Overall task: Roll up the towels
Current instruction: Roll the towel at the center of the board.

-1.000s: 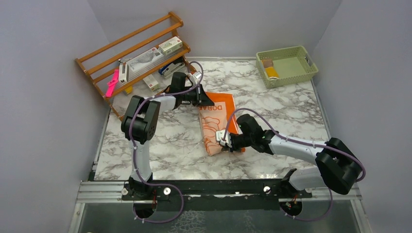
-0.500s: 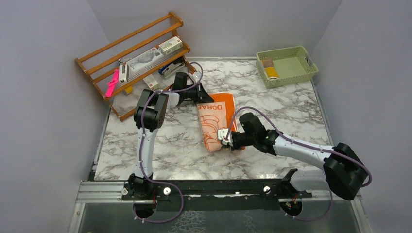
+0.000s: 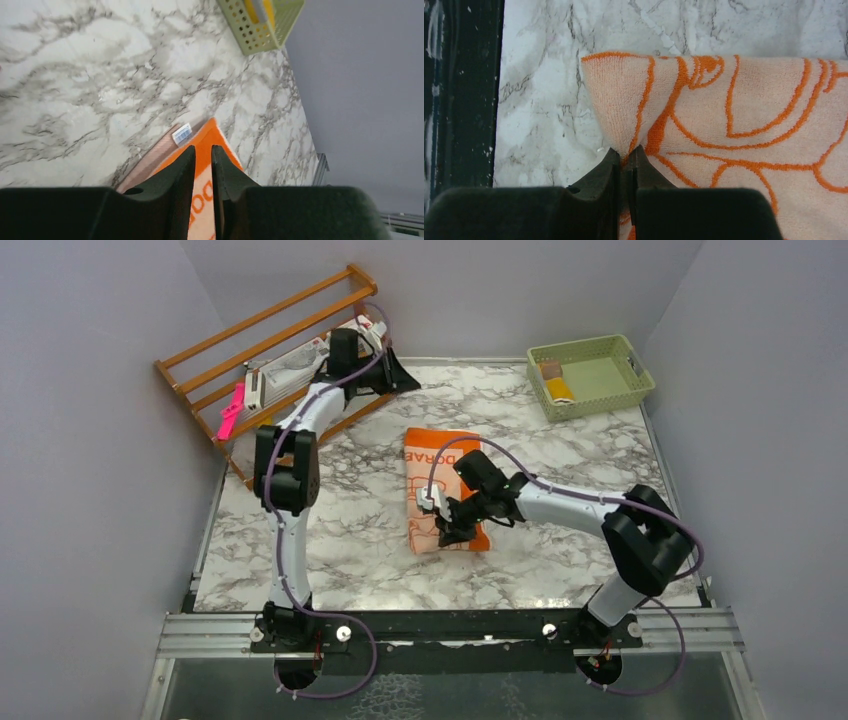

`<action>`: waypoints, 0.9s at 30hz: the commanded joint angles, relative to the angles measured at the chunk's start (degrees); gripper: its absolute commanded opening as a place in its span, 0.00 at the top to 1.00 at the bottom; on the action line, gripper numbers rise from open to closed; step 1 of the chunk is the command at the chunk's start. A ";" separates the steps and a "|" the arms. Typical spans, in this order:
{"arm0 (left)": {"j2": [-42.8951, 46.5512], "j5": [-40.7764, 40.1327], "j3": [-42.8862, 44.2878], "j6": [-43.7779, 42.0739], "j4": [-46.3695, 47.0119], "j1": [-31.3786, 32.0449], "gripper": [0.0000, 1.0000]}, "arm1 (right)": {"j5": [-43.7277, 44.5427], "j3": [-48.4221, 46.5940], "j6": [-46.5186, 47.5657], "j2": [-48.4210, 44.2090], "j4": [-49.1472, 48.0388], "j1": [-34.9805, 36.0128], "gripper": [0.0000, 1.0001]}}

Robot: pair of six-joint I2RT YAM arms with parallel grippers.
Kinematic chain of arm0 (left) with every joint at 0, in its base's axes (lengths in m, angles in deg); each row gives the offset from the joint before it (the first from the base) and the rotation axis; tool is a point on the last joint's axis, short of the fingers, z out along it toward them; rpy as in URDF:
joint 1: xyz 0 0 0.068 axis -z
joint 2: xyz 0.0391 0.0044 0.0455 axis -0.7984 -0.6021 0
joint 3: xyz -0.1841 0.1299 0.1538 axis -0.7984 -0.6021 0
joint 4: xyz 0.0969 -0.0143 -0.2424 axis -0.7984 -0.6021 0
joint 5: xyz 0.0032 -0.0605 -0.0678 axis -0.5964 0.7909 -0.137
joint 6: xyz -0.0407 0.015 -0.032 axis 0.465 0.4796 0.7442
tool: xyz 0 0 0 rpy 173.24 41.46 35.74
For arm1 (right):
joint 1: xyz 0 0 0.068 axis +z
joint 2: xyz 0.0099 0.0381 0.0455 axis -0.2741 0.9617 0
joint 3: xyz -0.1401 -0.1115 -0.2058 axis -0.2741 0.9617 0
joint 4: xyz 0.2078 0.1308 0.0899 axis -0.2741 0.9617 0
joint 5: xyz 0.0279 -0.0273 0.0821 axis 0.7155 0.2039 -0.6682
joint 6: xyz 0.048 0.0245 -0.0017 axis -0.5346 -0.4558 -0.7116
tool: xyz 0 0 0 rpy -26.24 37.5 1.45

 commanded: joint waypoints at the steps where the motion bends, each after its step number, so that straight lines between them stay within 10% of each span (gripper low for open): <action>1: 15.76 -2.43 0.09 -9.43 -14.71 -2.32 0.79 | -5.44 -9.09 -6.36 6.17 5.12 0.31 0.99; 11: 44.48 3.47 -48.47 -5.84 -2.80 -10.48 1.00 | -20.72 -32.80 -12.28 31.99 23.31 -1.26 0.99; 27: 54.58 7.06 -66.92 0.03 1.75 3.56 1.00 | -24.67 -37.50 -26.10 41.62 18.85 -6.61 0.99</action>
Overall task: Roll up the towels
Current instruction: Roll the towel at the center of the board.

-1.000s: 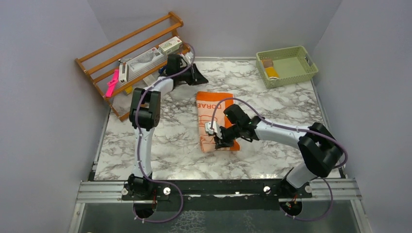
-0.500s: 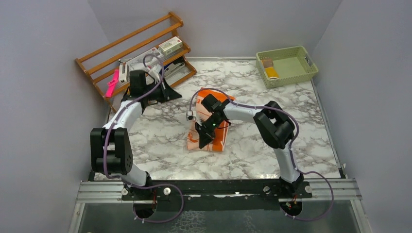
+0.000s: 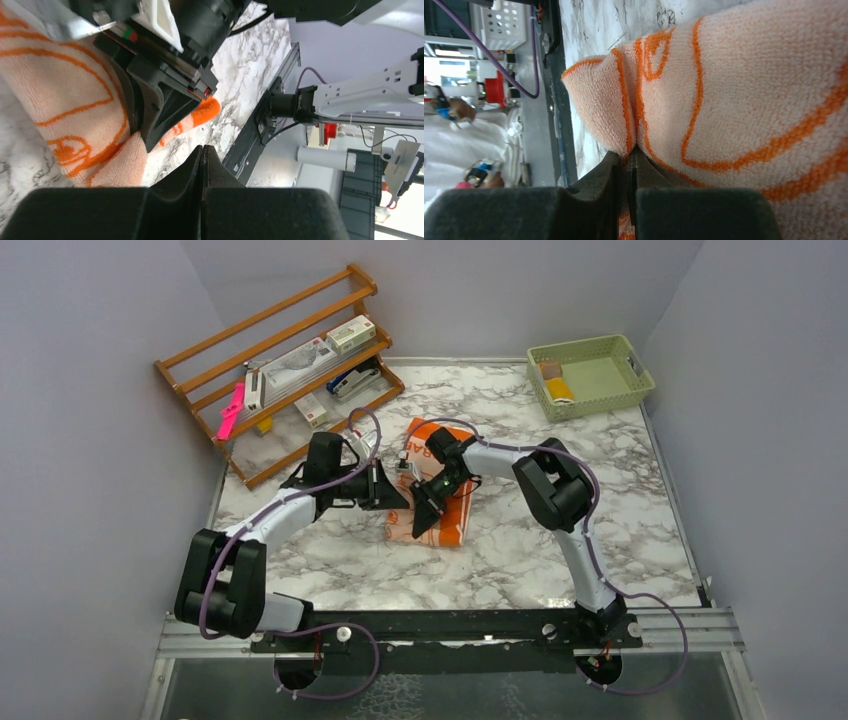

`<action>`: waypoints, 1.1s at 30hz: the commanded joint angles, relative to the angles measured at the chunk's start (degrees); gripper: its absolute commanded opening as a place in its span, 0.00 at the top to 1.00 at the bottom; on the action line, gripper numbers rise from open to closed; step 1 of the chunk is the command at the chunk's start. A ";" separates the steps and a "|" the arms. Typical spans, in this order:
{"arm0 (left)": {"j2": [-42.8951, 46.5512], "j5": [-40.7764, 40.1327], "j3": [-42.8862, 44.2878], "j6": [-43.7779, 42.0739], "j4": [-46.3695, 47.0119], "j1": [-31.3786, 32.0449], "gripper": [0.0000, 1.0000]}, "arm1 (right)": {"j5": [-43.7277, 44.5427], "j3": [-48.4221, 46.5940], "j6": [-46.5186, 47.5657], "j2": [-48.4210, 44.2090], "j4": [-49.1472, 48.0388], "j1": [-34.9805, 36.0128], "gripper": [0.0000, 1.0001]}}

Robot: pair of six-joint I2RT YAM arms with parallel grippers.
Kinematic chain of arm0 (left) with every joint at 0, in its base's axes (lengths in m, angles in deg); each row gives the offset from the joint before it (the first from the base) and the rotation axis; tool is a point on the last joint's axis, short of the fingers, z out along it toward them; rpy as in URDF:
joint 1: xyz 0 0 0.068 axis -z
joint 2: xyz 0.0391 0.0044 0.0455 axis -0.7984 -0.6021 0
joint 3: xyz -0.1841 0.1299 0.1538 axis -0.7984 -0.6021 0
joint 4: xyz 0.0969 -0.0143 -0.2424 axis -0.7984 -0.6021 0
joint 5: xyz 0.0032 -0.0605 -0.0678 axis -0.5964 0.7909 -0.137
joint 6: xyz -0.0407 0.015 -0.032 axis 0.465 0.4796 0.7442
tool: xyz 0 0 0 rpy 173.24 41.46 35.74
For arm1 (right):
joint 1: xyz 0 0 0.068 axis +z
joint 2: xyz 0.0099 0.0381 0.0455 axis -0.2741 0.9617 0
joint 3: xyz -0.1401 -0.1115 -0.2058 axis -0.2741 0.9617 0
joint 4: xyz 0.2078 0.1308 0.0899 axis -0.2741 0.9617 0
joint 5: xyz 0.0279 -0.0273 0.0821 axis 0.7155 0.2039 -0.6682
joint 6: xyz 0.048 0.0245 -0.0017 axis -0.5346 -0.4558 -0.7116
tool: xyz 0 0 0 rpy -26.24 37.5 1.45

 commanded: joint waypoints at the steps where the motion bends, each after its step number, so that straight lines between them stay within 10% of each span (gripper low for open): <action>1: 0.84 3.32 -3.79 5.09 5.51 0.82 1.00 | 0.26 -0.53 -4.47 2.86 -3.00 -0.63 0.99; 24: -15.99 -7.18 -10.33 10.41 18.06 0.32 1.00 | 4.71 2.48 -8.15 0.00 -7.15 -2.73 0.99; 29: -19.88 -8.79 -10.82 10.00 18.52 0.33 1.00 | 10.67 6.61 -6.80 -7.00 -9.19 -2.73 0.70; 33: -22.05 -9.23 -11.20 10.31 18.50 0.22 1.00 | 15.31 12.82 -6.46 -14.27 -11.50 -2.73 0.68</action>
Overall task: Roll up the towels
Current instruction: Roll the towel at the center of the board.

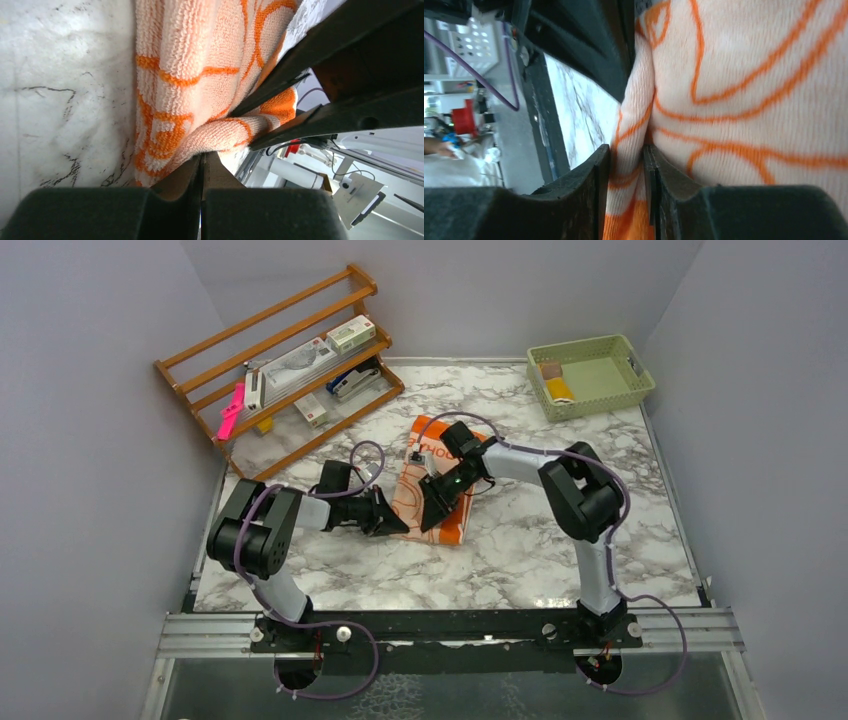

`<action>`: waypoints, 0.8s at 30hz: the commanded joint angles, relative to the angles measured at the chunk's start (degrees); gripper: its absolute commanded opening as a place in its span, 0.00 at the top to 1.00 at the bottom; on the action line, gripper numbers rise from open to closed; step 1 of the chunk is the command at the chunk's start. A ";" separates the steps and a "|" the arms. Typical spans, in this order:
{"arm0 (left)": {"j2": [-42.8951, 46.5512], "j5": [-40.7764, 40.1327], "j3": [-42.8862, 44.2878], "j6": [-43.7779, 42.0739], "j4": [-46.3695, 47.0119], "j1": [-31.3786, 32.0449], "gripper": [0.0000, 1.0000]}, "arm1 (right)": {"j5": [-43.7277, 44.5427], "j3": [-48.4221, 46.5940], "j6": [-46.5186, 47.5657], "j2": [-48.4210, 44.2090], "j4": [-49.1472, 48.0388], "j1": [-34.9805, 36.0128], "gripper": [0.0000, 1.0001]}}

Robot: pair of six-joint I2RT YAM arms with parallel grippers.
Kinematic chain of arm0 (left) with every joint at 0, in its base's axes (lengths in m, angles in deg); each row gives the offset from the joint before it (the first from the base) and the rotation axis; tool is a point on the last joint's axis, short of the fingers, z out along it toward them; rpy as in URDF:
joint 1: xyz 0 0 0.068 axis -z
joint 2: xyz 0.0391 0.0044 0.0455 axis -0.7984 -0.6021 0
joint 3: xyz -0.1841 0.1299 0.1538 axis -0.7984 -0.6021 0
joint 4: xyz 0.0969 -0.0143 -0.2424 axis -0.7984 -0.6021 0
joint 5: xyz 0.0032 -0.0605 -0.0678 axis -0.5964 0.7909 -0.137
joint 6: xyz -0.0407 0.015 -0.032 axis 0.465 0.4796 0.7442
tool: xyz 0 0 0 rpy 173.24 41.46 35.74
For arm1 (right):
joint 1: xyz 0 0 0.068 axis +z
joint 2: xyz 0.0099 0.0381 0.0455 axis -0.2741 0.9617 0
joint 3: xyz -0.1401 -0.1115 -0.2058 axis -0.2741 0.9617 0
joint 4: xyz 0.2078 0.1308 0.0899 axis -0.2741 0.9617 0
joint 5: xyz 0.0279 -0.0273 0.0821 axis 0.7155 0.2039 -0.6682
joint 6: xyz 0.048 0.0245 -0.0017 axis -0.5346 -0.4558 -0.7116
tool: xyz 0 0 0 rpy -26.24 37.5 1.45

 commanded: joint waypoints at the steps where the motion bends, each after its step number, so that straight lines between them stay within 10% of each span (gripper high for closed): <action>1: -3.62 -6.78 -0.60 -1.38 -0.39 -0.58 1.00 | 10.80 6.63 2.29 -8.17 -3.65 -0.63 0.68; 15: -5.50 -4.53 -1.14 -0.26 -1.41 -2.73 1.00 | 22.72 21.68 1.21 -16.40 -6.00 -0.63 0.74; 18: -5.45 -4.42 -1.00 -0.28 -1.74 -2.94 1.00 | 25.59 21.46 0.90 -16.93 -5.25 -0.63 0.97; 24: -4.91 -3.47 0.25 -1.08 -3.89 -2.97 1.00 | 28.13 17.22 0.21 -19.49 -4.03 -0.35 0.99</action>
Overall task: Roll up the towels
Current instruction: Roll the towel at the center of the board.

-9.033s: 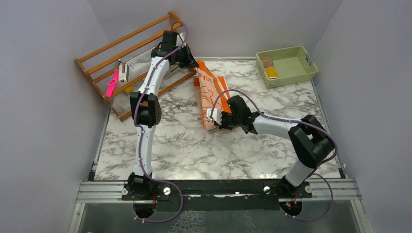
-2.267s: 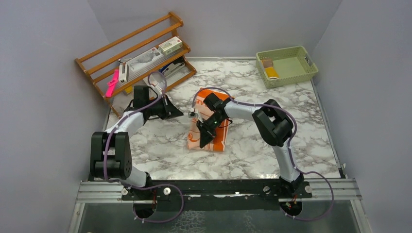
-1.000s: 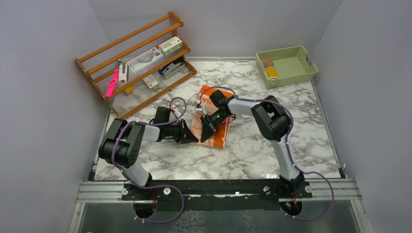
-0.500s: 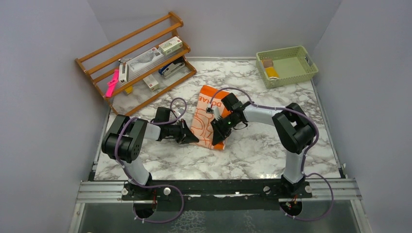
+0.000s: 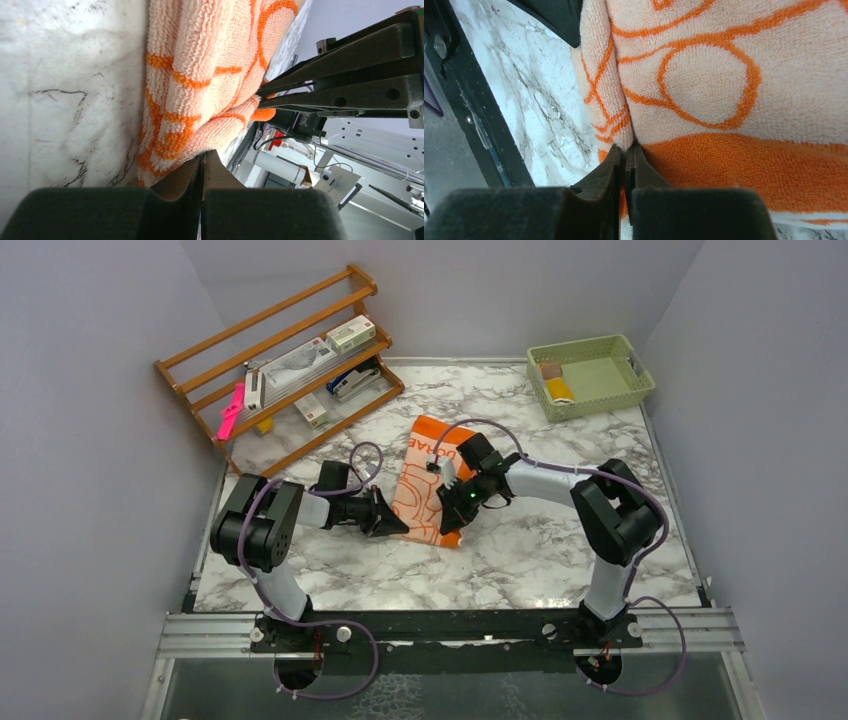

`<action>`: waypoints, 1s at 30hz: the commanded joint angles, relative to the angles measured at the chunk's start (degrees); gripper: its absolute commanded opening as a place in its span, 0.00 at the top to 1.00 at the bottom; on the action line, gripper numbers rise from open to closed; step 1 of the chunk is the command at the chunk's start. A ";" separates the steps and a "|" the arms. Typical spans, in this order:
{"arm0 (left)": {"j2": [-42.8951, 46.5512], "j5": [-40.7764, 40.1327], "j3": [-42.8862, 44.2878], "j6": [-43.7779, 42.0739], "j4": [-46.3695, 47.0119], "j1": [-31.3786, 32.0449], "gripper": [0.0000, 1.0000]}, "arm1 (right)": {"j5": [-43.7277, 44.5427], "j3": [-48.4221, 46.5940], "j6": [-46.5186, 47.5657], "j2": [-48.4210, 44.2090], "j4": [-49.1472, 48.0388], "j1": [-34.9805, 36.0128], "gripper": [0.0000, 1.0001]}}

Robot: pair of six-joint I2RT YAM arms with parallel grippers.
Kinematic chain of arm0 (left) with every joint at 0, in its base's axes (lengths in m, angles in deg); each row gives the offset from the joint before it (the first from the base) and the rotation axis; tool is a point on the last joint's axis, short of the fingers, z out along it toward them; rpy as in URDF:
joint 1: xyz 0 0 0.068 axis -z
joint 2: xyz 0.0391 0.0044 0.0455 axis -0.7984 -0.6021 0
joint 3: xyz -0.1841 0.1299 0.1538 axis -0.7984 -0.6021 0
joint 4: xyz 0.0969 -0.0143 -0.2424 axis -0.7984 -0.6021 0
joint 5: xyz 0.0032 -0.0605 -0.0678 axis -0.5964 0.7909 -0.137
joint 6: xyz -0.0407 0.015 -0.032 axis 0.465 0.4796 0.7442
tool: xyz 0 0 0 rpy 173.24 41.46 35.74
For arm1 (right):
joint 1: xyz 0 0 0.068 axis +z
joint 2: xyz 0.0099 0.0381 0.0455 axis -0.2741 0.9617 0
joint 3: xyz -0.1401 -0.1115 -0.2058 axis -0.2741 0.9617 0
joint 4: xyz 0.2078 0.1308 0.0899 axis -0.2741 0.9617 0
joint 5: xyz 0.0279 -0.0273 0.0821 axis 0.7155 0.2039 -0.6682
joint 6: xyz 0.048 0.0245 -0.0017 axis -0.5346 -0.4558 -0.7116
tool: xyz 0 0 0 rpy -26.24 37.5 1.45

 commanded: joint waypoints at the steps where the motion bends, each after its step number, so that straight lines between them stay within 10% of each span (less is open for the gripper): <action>1: -1.61 -7.28 0.05 -3.01 -5.29 -1.25 1.00 | 9.46 -2.05 0.69 -3.68 4.64 -0.20 0.99; 18: 15.25 -7.99 18.08 -23.95 -35.74 -4.15 0.60 | 2.67 -6.40 -3.48 5.04 6.79 -0.26 0.99; 25: 18.06 -4.08 10.78 -22.97 -31.65 2.98 1.00 | 2.01 -7.39 -3.84 6.51 6.76 -0.26 0.99; 30: 19.07 -0.70 7.09 -19.59 -25.98 5.10 1.00 | 1.72 -7.79 -3.97 7.57 6.95 -0.26 0.99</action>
